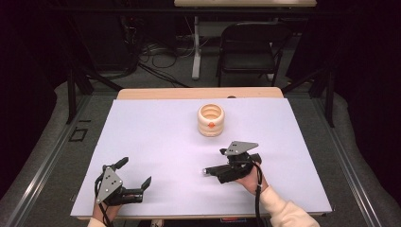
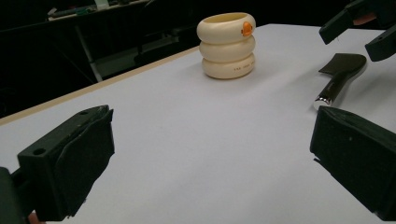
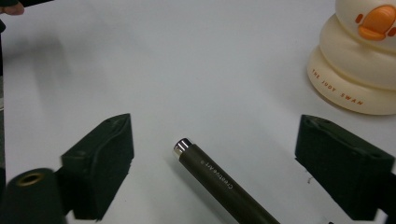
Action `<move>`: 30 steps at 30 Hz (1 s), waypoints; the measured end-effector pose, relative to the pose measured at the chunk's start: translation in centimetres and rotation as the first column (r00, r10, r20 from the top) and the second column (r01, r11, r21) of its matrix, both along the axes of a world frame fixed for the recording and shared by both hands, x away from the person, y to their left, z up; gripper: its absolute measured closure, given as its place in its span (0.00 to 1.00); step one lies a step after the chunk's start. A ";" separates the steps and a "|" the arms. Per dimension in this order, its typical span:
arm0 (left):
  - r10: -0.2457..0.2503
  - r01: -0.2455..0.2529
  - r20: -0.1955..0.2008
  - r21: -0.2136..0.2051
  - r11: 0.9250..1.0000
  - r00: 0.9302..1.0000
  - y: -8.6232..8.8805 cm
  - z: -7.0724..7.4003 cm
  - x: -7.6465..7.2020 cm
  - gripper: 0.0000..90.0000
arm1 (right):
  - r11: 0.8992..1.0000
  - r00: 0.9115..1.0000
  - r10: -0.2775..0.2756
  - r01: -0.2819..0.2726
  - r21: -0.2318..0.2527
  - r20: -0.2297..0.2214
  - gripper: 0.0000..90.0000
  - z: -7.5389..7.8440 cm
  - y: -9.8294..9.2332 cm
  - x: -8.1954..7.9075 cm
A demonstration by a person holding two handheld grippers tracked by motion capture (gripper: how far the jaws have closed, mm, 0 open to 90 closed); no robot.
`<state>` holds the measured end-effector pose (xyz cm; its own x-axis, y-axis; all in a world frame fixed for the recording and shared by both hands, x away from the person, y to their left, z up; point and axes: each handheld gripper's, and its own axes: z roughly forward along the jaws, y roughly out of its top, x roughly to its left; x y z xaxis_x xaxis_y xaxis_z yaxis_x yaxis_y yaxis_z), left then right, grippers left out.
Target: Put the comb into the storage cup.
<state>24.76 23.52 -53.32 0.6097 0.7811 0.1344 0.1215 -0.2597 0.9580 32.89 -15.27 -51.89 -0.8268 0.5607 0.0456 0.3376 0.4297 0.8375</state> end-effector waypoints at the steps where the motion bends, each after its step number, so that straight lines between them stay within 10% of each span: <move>1: 0.000 0.000 -0.003 0.000 1.000 1.000 0.0 0.0 0.0 0.00 | 1.000 1.000 0.000 0.000 0.000 0.000 0.16 0.0 0.0 0.0; 16: 0.003 -0.003 -0.008 -0.001 1.000 1.000 0.0 0.0 0.0 0.00 | 0.996 1.000 -0.027 0.028 -0.087 0.004 0.97 -1.3 1.6 0.6; 30: 0.005 -0.005 -0.009 0.000 1.000 1.000 0.1 0.0 -0.1 0.00 | 0.979 0.997 -0.002 -0.014 -0.202 -0.078 1.00 -2.7 3.5 1.6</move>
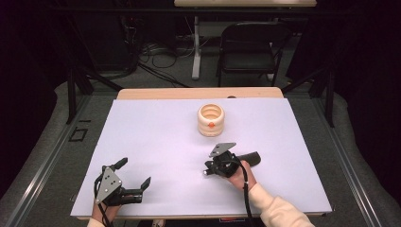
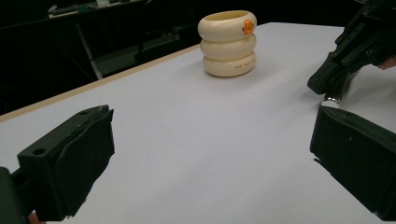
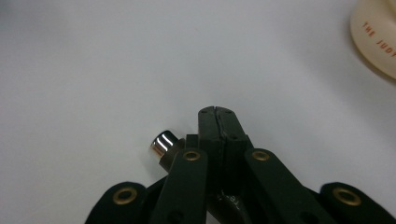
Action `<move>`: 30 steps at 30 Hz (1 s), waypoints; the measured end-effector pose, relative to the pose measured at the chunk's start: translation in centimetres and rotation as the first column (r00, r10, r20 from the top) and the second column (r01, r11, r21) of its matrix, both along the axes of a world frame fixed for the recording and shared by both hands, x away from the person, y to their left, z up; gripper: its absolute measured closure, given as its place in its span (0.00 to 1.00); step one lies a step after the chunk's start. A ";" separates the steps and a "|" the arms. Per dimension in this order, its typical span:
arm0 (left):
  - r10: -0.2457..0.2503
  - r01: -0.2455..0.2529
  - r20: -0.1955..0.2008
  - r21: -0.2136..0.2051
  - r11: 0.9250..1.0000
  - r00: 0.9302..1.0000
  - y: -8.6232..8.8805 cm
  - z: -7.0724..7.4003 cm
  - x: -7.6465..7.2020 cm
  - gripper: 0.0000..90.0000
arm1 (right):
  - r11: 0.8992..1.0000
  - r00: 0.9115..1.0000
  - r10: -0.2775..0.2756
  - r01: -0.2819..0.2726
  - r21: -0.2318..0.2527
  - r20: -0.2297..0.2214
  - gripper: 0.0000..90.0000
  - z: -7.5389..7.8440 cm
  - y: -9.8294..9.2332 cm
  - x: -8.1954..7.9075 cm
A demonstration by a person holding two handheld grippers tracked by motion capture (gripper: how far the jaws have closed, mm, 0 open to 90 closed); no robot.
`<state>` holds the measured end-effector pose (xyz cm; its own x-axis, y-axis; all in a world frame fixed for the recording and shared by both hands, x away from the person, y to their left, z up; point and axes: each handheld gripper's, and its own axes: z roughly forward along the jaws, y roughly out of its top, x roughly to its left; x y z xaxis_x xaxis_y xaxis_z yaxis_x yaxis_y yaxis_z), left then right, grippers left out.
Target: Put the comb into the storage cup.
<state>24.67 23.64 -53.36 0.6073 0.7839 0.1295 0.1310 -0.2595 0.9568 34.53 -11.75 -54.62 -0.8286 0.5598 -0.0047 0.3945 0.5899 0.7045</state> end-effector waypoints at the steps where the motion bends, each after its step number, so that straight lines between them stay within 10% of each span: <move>1: 0.000 0.000 0.000 0.000 1.000 1.000 0.0 0.0 0.0 0.00 | 1.000 1.000 0.000 0.000 0.000 0.000 1.00 0.0 0.0 0.0; 30: 0.003 -0.003 0.001 0.001 1.000 1.000 0.1 0.0 0.0 0.00 | 0.998 0.995 0.068 -0.069 -0.007 -0.076 1.00 0.6 -0.7 -1.4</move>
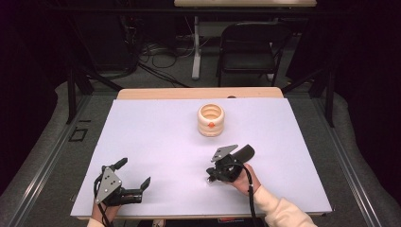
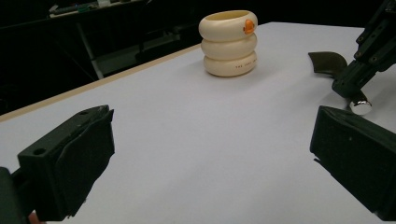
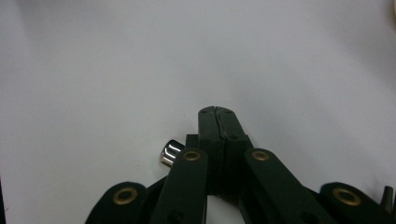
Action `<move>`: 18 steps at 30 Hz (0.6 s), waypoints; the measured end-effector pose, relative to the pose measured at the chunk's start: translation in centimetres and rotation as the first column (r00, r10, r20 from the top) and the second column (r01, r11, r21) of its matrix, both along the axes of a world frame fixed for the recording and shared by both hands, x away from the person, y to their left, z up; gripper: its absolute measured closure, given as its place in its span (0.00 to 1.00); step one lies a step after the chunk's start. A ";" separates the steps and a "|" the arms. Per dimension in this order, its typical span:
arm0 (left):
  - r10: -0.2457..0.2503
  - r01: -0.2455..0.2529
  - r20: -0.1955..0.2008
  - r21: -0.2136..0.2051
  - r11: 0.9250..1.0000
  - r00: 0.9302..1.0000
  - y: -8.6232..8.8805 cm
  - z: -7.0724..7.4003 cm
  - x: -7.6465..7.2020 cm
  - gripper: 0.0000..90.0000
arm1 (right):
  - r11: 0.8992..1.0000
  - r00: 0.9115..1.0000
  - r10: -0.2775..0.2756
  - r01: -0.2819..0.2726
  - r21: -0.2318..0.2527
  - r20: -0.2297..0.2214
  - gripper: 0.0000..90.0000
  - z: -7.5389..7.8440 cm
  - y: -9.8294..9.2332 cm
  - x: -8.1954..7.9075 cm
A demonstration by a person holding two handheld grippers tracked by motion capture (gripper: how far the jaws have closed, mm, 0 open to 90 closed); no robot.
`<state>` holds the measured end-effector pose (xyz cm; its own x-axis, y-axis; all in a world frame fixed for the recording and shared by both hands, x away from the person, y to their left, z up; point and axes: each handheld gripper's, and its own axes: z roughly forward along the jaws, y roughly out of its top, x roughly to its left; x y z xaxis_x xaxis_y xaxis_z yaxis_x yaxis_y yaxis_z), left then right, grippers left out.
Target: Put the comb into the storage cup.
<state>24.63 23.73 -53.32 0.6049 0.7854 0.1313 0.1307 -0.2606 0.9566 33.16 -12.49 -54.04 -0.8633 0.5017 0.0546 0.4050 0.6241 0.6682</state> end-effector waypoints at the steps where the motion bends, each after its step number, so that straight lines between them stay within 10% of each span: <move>1: 0.002 -0.002 0.001 -0.002 1.000 1.000 0.0 0.0 0.0 0.00 | 1.000 1.000 0.004 -0.004 -0.009 -0.004 1.00 0.1 -0.1 0.0; 18: -0.001 0.001 0.000 -0.001 1.000 1.000 0.0 0.0 0.1 0.00 | 0.999 0.999 0.025 -0.026 -0.022 -0.047 1.00 0.6 -1.3 -0.9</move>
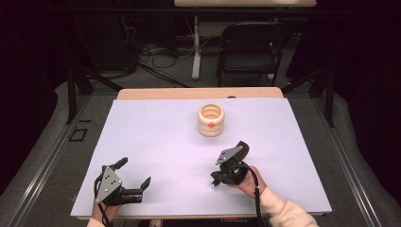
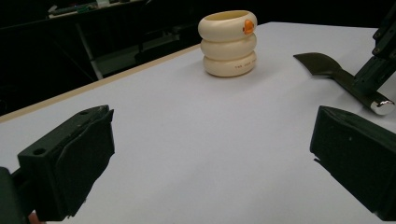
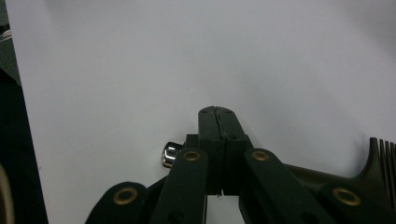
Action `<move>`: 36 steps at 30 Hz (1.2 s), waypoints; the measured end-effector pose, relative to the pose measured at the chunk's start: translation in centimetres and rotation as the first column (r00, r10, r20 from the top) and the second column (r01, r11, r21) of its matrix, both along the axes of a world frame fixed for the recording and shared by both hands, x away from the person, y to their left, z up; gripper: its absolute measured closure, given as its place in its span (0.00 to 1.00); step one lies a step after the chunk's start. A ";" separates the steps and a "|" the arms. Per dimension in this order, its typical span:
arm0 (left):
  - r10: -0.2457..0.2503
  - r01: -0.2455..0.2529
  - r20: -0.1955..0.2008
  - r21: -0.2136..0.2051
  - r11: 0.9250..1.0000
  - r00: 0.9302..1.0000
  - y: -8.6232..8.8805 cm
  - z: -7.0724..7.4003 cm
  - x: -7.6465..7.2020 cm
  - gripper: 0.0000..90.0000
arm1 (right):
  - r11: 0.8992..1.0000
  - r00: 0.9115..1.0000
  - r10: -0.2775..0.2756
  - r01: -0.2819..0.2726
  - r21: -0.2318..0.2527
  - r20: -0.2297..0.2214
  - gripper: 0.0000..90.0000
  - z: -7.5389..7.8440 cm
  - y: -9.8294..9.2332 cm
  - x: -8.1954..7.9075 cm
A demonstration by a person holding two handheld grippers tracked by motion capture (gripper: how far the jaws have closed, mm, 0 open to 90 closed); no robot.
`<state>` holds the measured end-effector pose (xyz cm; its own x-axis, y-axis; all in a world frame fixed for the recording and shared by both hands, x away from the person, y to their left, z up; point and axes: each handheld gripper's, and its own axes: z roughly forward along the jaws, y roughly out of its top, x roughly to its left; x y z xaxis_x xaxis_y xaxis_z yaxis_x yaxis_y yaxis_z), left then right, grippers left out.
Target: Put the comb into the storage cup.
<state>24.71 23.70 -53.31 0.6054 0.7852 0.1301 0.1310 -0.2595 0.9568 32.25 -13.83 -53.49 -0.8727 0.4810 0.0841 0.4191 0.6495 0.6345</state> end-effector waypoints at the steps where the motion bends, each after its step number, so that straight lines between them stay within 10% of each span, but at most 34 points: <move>1: 0.000 0.000 0.001 -0.001 1.000 1.000 0.0 0.0 0.0 0.00 | 1.000 1.000 0.000 0.000 0.000 -0.002 1.00 0.0 -0.1 0.0; 36: -0.009 0.009 0.005 0.004 1.000 1.000 -0.1 0.1 0.1 0.00 | 0.998 0.998 -0.054 0.053 -0.043 -0.032 1.00 0.5 -3.7 -1.3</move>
